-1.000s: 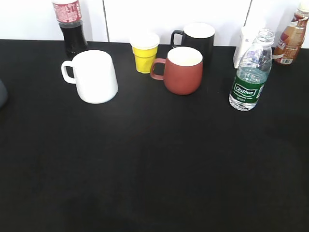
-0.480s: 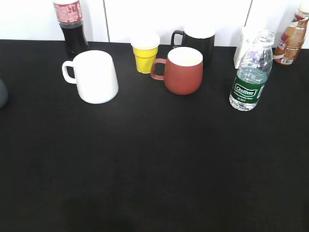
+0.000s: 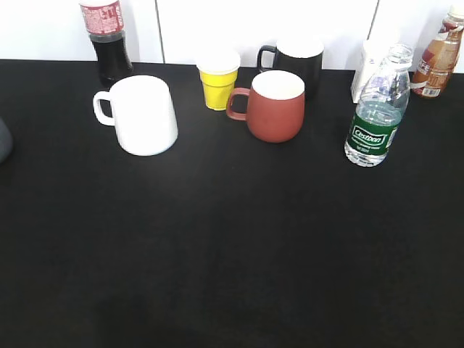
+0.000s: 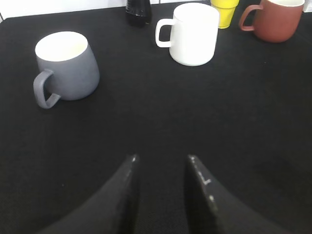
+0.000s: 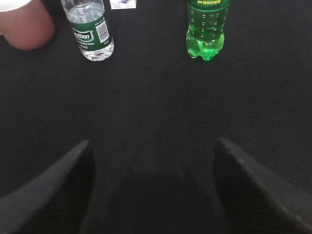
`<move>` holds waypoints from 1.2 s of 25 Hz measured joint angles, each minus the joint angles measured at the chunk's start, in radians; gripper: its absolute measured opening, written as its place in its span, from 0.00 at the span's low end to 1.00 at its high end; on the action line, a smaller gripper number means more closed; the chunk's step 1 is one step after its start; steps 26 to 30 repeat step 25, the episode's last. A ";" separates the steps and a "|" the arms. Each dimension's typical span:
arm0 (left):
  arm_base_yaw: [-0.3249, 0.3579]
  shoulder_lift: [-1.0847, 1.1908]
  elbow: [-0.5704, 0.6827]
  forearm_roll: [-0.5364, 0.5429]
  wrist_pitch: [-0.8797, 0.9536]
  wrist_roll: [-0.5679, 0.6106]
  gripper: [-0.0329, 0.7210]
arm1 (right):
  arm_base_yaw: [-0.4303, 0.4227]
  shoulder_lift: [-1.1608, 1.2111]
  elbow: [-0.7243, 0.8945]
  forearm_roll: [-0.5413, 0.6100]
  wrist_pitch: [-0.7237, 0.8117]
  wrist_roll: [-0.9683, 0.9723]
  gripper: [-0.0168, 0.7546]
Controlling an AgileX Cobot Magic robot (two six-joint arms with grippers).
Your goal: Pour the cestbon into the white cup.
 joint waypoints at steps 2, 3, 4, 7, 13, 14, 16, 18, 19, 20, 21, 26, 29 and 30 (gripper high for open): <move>0.000 0.000 0.000 0.000 0.000 0.000 0.36 | 0.000 0.000 0.000 0.000 0.000 0.000 0.77; 0.000 0.000 0.000 0.000 0.000 0.000 0.36 | 0.000 0.000 0.000 0.000 0.000 0.000 0.77; 0.000 0.000 0.000 0.000 0.000 0.000 0.36 | 0.000 0.000 0.000 0.000 0.000 0.000 0.77; 0.067 0.000 0.000 0.000 0.000 0.000 0.36 | 0.000 0.000 0.000 0.000 0.001 0.000 0.77; 0.266 0.000 0.000 0.000 0.000 0.000 0.36 | 0.000 -0.003 0.000 0.001 0.001 0.000 0.77; 0.266 0.000 0.000 0.000 0.000 0.000 0.36 | 0.000 -0.003 0.000 0.001 0.001 0.000 0.77; 0.266 0.000 0.000 -0.001 0.000 0.000 0.36 | 0.000 -0.003 0.000 0.001 0.001 0.000 0.77; 0.288 0.000 0.000 -0.001 0.000 0.000 0.36 | 0.000 -0.003 0.000 0.001 0.001 0.000 0.77; 0.325 0.000 0.000 -0.001 0.000 0.001 0.36 | 0.000 -0.003 0.000 0.001 0.001 0.000 0.77; 0.360 0.000 0.000 -0.001 0.000 0.001 0.36 | 0.000 -0.003 0.000 0.001 0.002 0.000 0.77; 0.387 0.000 0.000 -0.001 0.000 0.001 0.36 | 0.000 -0.003 0.000 0.001 0.002 0.000 0.77; 0.403 0.000 0.000 -0.001 0.000 0.001 0.36 | 0.000 -0.003 0.000 0.001 0.002 0.000 0.77; 0.403 0.000 0.000 -0.001 0.000 0.001 0.36 | 0.000 -0.003 0.000 0.001 0.002 0.000 0.77; 0.403 0.000 0.000 -0.001 0.000 0.001 0.36 | 0.000 -0.003 0.000 0.001 0.002 0.000 0.77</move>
